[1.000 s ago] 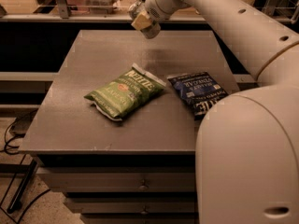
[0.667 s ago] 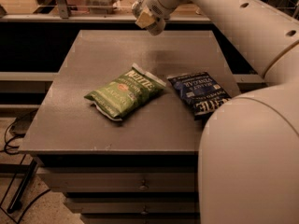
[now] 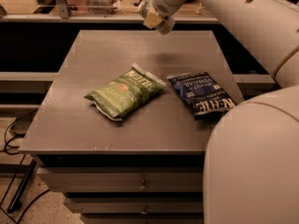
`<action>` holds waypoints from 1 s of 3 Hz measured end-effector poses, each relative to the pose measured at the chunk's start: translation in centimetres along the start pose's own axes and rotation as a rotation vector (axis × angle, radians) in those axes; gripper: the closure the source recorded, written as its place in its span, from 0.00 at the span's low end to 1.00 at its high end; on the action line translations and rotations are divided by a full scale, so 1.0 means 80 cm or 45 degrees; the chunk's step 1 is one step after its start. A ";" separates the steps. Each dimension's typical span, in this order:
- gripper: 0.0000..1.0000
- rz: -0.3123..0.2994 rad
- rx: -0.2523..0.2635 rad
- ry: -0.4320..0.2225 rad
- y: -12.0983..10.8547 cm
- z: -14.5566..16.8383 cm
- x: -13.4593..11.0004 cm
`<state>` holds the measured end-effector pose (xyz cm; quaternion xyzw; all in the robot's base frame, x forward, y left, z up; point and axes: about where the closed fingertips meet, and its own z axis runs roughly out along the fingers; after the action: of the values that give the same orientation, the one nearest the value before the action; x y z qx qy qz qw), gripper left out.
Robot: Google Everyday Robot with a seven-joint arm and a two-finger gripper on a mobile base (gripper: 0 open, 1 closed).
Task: Knock 7up can over
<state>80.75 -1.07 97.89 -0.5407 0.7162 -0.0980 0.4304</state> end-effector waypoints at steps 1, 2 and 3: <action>1.00 -0.006 -0.061 -0.009 0.013 0.029 -0.011; 1.00 -0.024 -0.090 0.046 0.027 0.038 0.002; 0.97 -0.025 -0.093 0.047 0.028 0.040 0.002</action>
Offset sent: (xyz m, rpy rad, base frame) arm 0.0013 0.0127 -0.0763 -0.1098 0.1605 0.0114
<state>81.47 0.72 94.50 -0.5612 0.7217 -0.0859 0.3960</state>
